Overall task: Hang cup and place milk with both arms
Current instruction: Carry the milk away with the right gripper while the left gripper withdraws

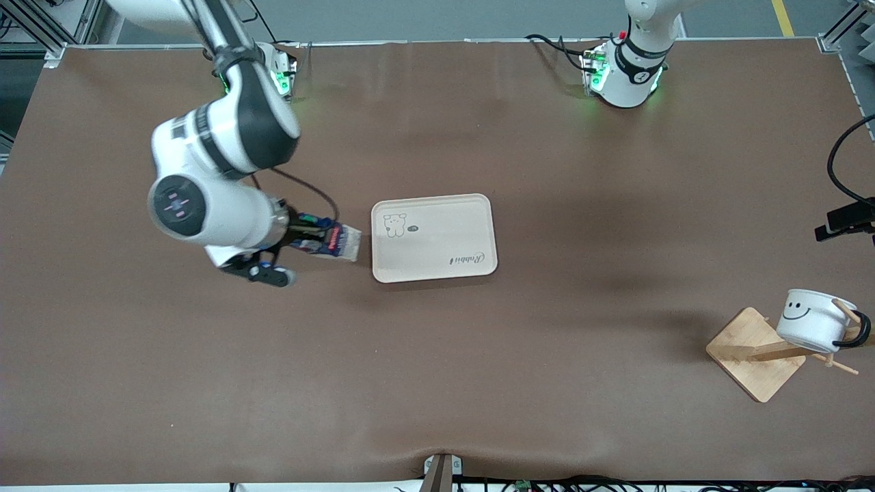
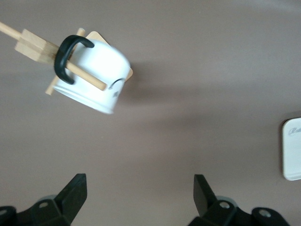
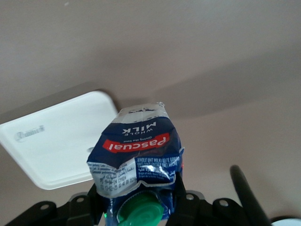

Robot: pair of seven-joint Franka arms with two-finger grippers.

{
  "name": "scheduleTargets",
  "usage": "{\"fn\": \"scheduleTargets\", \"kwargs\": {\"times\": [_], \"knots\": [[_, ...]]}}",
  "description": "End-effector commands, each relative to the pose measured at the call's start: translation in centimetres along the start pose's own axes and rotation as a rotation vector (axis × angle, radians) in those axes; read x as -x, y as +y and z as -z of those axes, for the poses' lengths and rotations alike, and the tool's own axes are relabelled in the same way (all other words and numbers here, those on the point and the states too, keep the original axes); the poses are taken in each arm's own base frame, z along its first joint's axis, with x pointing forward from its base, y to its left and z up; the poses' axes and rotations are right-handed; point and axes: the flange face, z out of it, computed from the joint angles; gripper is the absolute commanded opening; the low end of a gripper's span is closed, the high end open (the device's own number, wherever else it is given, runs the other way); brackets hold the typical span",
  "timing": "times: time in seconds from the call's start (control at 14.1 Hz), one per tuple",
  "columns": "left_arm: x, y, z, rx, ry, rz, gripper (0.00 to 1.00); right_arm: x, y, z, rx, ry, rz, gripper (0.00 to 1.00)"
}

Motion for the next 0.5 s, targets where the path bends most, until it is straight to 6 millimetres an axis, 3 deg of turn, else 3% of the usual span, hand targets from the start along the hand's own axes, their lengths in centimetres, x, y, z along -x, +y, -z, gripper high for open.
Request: {"fn": "scheduleTargets", "kwargs": {"times": [0.0, 0.21, 0.43], "knots": [[0.4, 2.9, 0.9, -0.009, 0.0, 0.042, 1.0, -3.1, 6.9, 0.3, 0.069, 0.004, 0.075, 0.0], [0.3, 4.1, 1.1, -0.036, 0.002, 0.008, 1.0, -4.5, 11.8, -0.4, 0.147, -0.005, 0.068, 0.0], [0.3, 3.9, 1.1, -0.037, 0.003, 0.011, 1.0, -5.6, 19.1, 0.2, 0.13, -0.015, 0.097, 0.0]]}}
